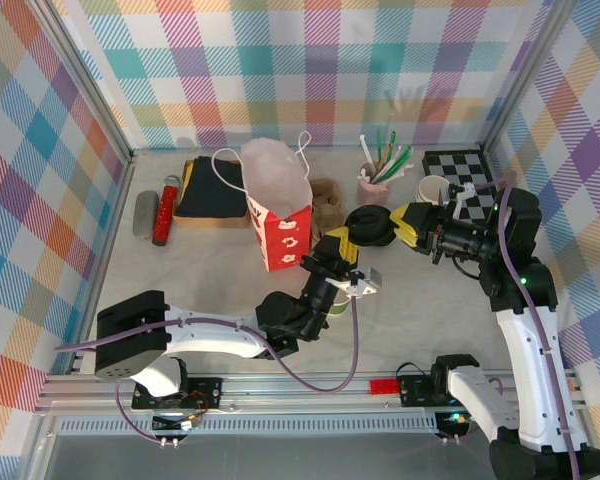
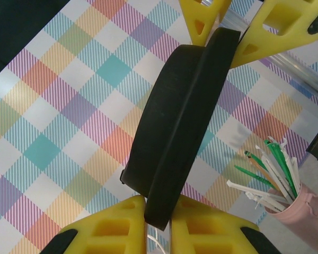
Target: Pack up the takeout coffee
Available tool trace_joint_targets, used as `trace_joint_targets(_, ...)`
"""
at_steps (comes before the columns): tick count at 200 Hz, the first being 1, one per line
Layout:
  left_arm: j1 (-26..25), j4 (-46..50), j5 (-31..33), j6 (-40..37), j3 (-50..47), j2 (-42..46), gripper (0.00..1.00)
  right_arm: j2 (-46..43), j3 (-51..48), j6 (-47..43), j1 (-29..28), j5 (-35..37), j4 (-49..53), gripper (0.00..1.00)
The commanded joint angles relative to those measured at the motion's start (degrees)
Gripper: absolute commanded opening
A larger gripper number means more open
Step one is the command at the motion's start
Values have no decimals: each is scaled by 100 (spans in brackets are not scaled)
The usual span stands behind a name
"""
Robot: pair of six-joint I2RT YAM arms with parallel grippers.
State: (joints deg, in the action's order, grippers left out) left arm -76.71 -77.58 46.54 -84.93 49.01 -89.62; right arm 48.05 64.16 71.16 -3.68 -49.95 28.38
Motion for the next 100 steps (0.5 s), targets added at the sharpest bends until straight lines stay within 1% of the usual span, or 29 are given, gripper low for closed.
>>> trace_joint_targets(1,53,-82,-23,-21,132,68,16,-48,-50,-41,49,-30,-113,19)
trace_joint_targets(32,51,-82,-32,-41,174,24,16,-53,-79,-60,45,-49,-120,14)
trace_joint_targets(63,51,-73,-21,-64,209,-2,18,-74,-97,-65,52,-50,-136,11)
trace_joint_targets(72,53,-74,-5,-81,220,-11,21,-78,-105,-52,48,-50,-146,11)
trace_joint_targets(100,57,-73,29,-131,214,-29,37,-94,-152,39,53,-30,-285,9)
